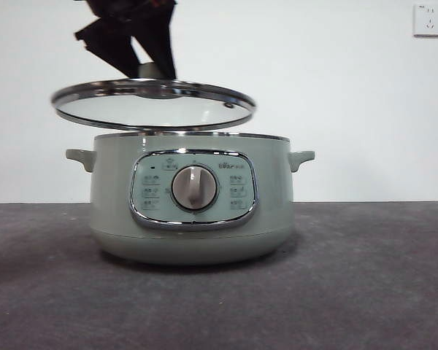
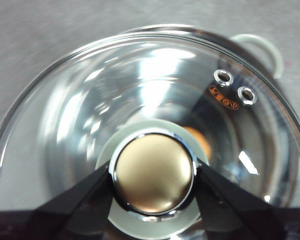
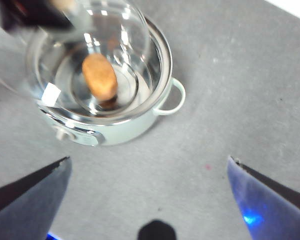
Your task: Pick up the potato,open the lid,put the potato in the pot,close the lid
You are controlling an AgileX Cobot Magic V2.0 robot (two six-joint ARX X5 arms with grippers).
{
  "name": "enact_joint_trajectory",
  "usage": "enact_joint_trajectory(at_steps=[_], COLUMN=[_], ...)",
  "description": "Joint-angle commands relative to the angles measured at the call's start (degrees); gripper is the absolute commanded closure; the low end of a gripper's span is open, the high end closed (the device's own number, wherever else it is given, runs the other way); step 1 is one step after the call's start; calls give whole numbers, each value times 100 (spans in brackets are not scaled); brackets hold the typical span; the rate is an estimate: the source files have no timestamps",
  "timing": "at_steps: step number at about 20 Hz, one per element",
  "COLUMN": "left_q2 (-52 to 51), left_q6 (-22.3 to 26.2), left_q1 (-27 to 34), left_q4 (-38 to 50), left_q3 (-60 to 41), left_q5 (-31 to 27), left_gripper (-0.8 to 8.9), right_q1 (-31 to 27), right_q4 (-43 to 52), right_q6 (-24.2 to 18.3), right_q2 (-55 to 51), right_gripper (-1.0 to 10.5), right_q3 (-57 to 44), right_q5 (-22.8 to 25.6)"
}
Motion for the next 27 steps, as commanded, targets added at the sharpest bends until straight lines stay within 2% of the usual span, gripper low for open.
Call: enact_joint_trajectory(at_steps=[1,3,5,8,15,18,27], left_q2=[96,201,269,376,507,507,533], left_q6=[-20,-33,-42,-42,-83,-107,-59], left_q1=[-195,-341,-437,-474,-461,-461,-450], left_q4=[258,339,424,494,514,492,605], left_q3=[35,35,35,35,35,35,35], left_q5=[24,24,15,-17,-42,-286,-348], left_gripper=[817,817,817,817,818,819,819], right_q1=[7,7,7,7,7,7,7], right_q4=[-136,-140,-142,-144,-144,-144,-142], right_q6=[234,291,356,385,365,289,243], right_q2=[-227,-411,-549,-636,-699,-699,-861], right_gripper=[410,402,397,247,246,247,249], right_q3=[-59,-61,-70,-98,-658,-901,-903], right_q5=[-315,-817,-1088,-1482,-1517,-1517,-1519])
